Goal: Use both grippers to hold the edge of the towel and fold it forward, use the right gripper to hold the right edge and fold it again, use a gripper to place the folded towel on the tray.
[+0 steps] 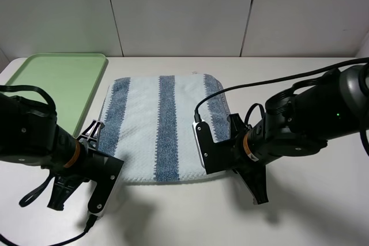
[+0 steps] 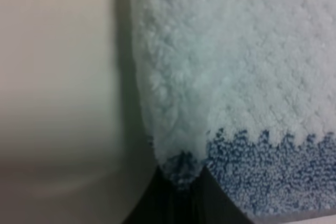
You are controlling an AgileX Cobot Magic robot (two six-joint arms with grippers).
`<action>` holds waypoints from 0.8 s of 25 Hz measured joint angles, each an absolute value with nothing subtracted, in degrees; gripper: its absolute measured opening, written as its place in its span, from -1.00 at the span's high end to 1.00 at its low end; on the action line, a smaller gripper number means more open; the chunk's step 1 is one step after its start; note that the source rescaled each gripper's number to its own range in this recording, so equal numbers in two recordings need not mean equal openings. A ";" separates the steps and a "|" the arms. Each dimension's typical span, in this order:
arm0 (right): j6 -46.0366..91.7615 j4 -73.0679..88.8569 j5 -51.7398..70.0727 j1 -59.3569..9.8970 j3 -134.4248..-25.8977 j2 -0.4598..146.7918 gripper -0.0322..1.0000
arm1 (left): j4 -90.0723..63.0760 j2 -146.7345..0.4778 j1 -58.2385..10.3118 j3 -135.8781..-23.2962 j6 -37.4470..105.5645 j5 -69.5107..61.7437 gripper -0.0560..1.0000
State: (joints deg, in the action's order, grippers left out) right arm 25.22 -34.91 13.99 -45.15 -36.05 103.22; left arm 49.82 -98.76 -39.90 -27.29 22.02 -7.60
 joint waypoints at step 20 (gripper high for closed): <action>25.22 -32.23 20.38 -45.15 -36.15 92.95 0.94 | 47.26 -87.32 -39.90 -27.30 21.84 -17.71 0.89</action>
State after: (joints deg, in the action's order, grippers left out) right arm 25.22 -32.23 20.38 -45.15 -36.15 92.95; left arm 47.26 -87.32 -39.90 -27.30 21.84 -17.71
